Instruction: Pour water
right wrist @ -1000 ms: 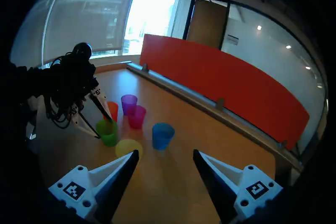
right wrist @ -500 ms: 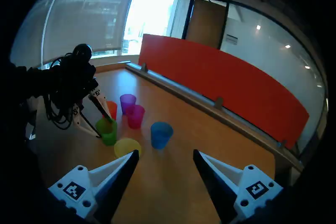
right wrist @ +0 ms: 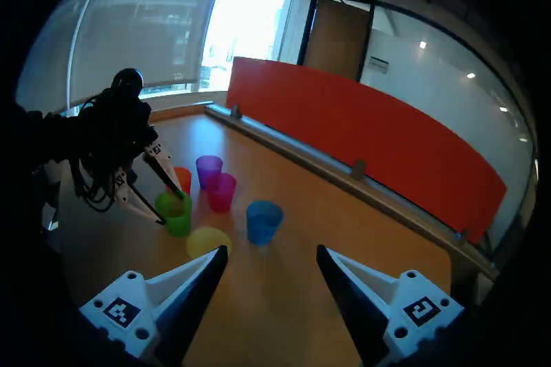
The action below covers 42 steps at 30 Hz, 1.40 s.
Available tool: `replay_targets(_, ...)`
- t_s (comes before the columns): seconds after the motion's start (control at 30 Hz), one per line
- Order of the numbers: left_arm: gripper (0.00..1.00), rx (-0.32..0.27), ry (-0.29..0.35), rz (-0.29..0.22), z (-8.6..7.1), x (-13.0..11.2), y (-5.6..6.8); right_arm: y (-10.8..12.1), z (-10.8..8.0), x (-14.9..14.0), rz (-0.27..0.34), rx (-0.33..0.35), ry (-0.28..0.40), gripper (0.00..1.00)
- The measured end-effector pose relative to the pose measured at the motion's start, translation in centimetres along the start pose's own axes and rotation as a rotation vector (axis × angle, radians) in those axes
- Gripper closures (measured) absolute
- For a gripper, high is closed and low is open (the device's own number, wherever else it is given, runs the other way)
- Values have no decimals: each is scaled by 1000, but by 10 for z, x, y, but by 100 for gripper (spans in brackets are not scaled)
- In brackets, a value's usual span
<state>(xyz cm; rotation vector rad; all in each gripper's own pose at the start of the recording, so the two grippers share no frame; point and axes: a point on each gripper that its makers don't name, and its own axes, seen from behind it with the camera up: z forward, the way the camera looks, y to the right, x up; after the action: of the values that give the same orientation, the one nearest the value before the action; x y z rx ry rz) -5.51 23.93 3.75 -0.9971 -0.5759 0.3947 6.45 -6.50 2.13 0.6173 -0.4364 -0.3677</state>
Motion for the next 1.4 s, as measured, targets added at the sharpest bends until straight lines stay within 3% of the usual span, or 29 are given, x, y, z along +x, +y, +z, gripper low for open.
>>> replay_targets(0.27,14,13,37,-11,-7,5,0,-1,2,2,2,2,3,0)
replay_targets(0.57,14,8,85,-24,-19,9,8,-2,6,4,9,4,6,0)
replay_targets(1.4,14,124,253,-59,-68,35,-1,-10,30,13,6,45,-2,0)
